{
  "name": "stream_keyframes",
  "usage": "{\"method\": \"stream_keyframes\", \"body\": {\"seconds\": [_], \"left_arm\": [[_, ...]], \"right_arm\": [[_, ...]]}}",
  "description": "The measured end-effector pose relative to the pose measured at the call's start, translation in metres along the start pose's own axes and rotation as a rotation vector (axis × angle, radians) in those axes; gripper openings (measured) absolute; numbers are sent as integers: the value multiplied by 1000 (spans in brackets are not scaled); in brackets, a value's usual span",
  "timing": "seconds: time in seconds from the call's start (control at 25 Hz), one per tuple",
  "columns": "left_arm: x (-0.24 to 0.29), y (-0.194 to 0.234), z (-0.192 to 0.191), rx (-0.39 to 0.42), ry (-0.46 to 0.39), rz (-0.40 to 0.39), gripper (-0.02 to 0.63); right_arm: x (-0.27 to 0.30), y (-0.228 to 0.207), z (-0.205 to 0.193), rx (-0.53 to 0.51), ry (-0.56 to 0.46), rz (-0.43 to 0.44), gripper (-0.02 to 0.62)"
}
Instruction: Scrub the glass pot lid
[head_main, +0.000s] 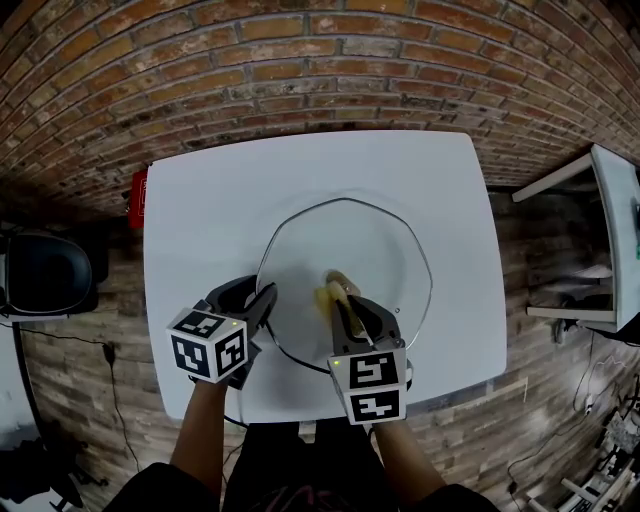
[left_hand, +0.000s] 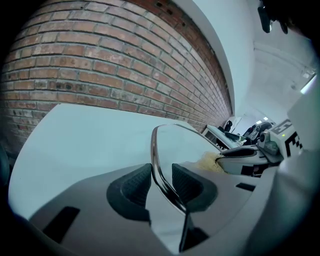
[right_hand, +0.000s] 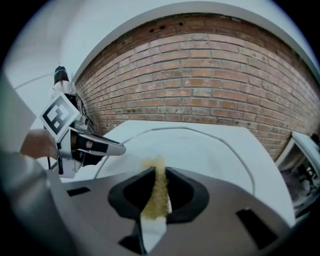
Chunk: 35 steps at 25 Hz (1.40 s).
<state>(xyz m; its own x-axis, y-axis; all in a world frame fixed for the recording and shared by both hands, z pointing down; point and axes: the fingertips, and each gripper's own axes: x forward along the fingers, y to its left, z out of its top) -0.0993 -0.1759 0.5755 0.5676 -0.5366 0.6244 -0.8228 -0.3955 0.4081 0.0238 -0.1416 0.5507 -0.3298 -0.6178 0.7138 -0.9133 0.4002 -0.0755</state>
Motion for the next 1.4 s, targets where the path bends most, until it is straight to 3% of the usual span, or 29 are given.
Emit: {"method": "stream_keyframes", "body": {"seconds": [0.32, 0.68, 0.84, 1.08, 1.4], "left_arm": [[1, 0, 0, 1, -1, 7, 132], [2, 0, 1, 0, -8, 12, 130], [1, 0, 0, -1, -8, 12, 130], [1, 0, 1, 4, -13, 10, 130], [-13, 4, 25, 60, -62, 37, 130]], "right_arm": [[-13, -59, -11, 15, 41, -136, 58], [-13, -62, -10, 36, 22, -143, 58], [-16, -59, 1, 57, -38, -139, 58], [-16, -49, 60, 16, -233, -115, 58], [-19, -52, 72, 35, -276, -112, 58]]}}
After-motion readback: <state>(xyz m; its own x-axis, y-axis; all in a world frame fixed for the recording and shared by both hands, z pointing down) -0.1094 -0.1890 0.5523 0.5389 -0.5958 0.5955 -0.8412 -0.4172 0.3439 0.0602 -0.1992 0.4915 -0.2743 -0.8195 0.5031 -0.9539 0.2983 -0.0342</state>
